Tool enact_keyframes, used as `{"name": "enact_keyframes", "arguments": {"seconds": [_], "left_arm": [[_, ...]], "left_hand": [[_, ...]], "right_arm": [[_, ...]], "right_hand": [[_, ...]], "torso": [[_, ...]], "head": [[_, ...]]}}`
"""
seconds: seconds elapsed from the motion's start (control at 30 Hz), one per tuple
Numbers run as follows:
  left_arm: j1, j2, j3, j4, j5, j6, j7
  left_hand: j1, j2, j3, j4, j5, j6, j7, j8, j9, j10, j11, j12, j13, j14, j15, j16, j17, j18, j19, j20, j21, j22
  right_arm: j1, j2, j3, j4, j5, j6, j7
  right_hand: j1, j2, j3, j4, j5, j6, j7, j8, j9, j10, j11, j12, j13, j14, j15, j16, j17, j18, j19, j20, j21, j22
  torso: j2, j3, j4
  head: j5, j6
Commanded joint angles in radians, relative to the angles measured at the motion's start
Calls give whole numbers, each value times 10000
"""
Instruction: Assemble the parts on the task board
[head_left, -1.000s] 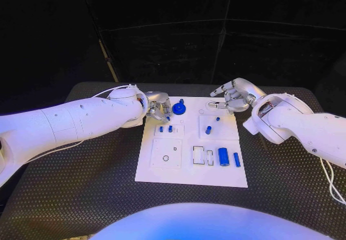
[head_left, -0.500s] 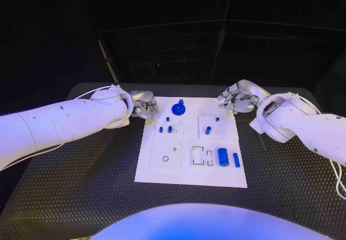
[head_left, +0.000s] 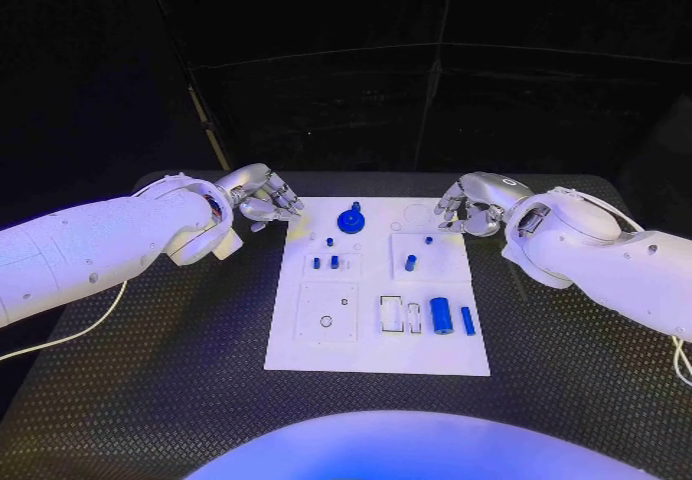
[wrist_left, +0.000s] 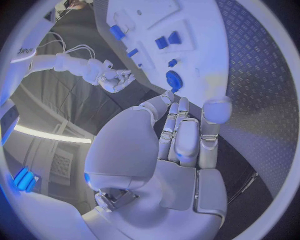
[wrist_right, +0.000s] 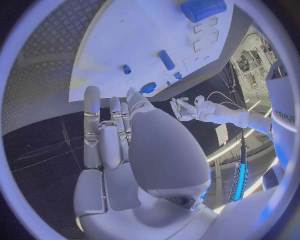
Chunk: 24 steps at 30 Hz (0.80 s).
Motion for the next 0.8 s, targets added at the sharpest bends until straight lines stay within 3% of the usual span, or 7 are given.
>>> {"name": "enact_keyframes", "arguments": {"seconds": [0.03, 0.1, 0.27, 0.5, 0.8], "left_arm": [[21, -118, 4, 237, 2749, -620, 1233], [22, -216, 1, 406, 3285, -605, 1444], [23, -413, -4, 812, 4420, -557, 1894], [23, -520, -7, 1049, 5667, -389, 2453], [24, -551, -10, 1231, 6180, -196, 2741]], "left_hand": [[-75, 16, -26, 57, 10, 93, 22, 45, -13, 69, -16, 37, 8, -79, -1, -69, -71, 170, -83, -2, -114, -116], [-64, 30, -20, 53, 12, 119, 17, 57, -13, 78, -22, 44, 6, -88, -5, -80, -92, 180, -109, -5, -164, -162], [-26, 70, 9, 25, 13, 163, 25, 69, -31, 50, -16, 35, -15, -259, -6, -383, -717, 276, -334, -11, -660, -658], [20, 129, 59, -22, 20, 157, 52, 49, -64, -51, 16, 6, -49, -527, 18, -796, -1487, 401, -677, 1, -1372, -1346], [32, 152, 76, -41, 25, 155, 63, 43, -71, -62, 25, 13, -52, -621, 25, -924, -1722, 445, -805, 8, -1633, -1595]], "right_arm": [[-22, 42, -18, -12, -1336, 201, -220], [-42, 79, -44, -33, -1512, 193, -261], [-75, 198, -80, -120, -1734, 353, -307], [-108, 336, -238, -175, -1775, 640, -240], [-172, 565, -302, -280, -1740, 985, -153]], "right_hand": [[-19, -73, 77, 16, -38, 94, 17, -49, -13, 51, 34, -87, -87, 346, 30, 10, 14, 36, 76, -11, 40, 32], [-27, -88, 92, 14, -35, 107, 24, -67, -13, 47, 46, -155, -151, 348, 38, 15, 19, 33, 90, -5, 59, 57], [-33, -118, 122, 3, -29, 118, 36, -106, -14, 41, 66, -276, -268, 355, 54, 32, 41, 27, 116, 8, 94, 100], [-58, -148, 161, -2, -27, 122, 59, -164, -15, 26, 97, -433, -423, 358, 79, 45, 51, 24, 125, 28, 117, 122], [111, -49, 401, -129, -40, 256, 41, -187, 1, 192, 78, -593, -636, 373, 67, 98, 122, 22, 158, 27, 192, 207]], "torso": [[5, -3, 1], [8, -1, 0], [15, -22, 6], [10, -9, 2], [8, -8, 14]], "head": [[-121, 59], [-243, 115], [-380, 155], [-423, 168], [-423, 154]]}}
